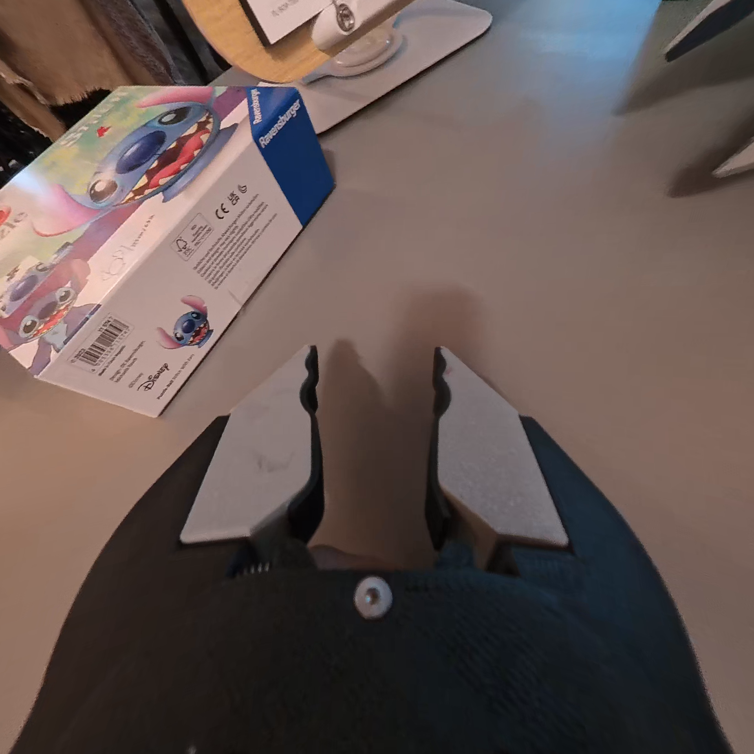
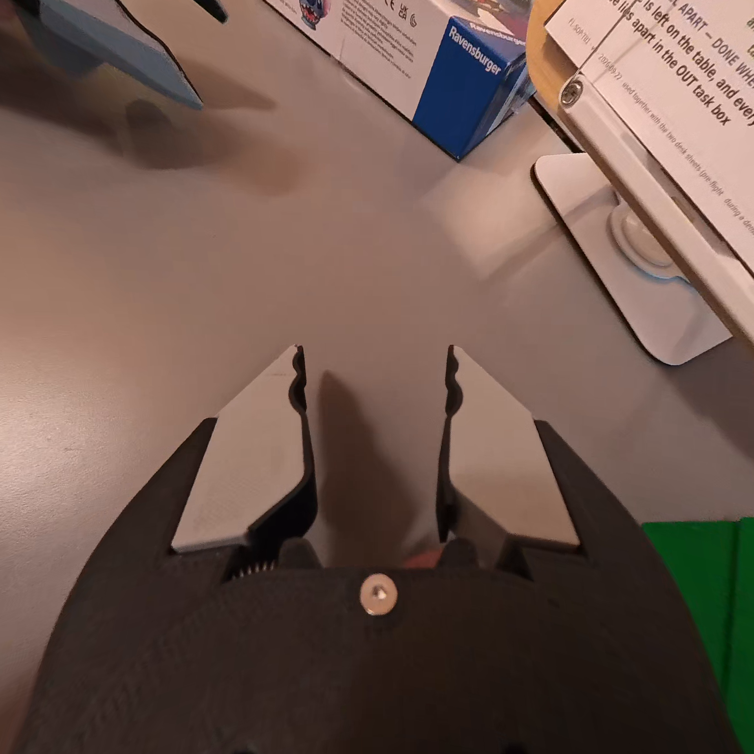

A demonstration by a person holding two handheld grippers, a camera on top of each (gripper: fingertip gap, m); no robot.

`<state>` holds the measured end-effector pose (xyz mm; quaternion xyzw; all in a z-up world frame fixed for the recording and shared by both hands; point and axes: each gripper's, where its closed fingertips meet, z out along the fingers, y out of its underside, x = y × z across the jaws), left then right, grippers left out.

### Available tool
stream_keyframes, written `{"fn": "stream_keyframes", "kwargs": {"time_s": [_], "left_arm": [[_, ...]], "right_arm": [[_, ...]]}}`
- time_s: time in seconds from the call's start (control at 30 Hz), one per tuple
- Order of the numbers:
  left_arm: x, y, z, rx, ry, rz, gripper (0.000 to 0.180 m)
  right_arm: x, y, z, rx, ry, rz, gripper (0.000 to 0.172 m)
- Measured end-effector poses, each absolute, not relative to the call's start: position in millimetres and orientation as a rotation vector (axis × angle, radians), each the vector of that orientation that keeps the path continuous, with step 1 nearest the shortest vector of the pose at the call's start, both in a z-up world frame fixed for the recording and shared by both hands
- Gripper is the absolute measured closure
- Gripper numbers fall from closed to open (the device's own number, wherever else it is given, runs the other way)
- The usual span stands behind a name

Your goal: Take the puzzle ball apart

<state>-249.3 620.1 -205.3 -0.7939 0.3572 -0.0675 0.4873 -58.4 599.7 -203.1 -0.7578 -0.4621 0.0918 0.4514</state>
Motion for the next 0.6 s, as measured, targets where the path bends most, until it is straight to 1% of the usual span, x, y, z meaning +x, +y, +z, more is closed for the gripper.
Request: {"fn": "stream_keyframes", "kwargs": {"time_s": [0.17,0.43,0.6], "left_arm": [[-257.1,626.1,-208.3,-1.939,0.871,-0.094,0.126],[-273.3,637.7,-202.1,-1.941,0.766,-0.074,0.126],[-292.4,649.1,-199.1,-1.940,0.695,0.013,0.124]], "right_arm": [[-53.2,603.1,-202.2,-1.890,-1.118,0.247,0.107],[-57.4,603.4,-223.7,-1.945,-1.174,0.211,0.107],[-56.6,608.1,-216.8,-1.908,-1.143,0.185,0.107]]}}
